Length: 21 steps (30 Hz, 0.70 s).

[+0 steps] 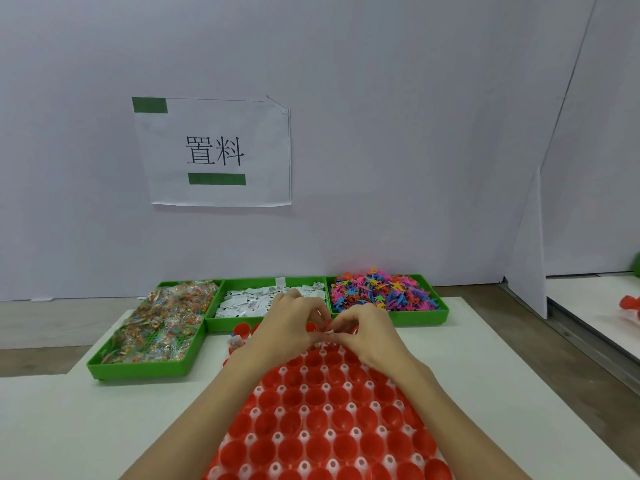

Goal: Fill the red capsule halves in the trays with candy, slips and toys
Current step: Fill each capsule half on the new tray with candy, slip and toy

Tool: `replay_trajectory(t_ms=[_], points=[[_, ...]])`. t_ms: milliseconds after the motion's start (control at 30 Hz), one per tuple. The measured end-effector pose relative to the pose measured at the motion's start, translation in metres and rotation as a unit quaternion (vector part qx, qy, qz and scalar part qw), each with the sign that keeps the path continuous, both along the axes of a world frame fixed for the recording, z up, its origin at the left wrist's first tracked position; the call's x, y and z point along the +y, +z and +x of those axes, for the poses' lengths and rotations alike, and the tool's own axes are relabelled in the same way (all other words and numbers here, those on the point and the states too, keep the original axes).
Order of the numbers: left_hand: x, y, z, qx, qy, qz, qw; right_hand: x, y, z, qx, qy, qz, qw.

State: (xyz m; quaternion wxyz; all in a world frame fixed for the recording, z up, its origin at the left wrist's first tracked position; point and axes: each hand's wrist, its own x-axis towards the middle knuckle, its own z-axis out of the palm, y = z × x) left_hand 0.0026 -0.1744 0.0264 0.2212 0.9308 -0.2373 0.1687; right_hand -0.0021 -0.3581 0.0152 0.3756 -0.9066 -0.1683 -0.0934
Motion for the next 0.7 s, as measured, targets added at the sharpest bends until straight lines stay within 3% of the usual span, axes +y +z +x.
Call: replay_trajectory(t_ms=[233, 433, 700], points=[[-0.004, -0.003, 0.003, -0.006, 0.017, 0.021, 1.000, -0.009, 0.005, -0.001, 0.023, 0.016, 0.028, 0.999], [-0.008, -0.006, 0.004, 0.003, 0.018, 0.052, 0.998, -0.007, 0.002, -0.001, 0.020, 0.018, -0.004, 1.000], [-0.014, -0.004, 0.001, -0.082, 0.023, 0.136, 0.987, 0.002, -0.001, 0.000, -0.003, -0.003, -0.042, 0.999]])
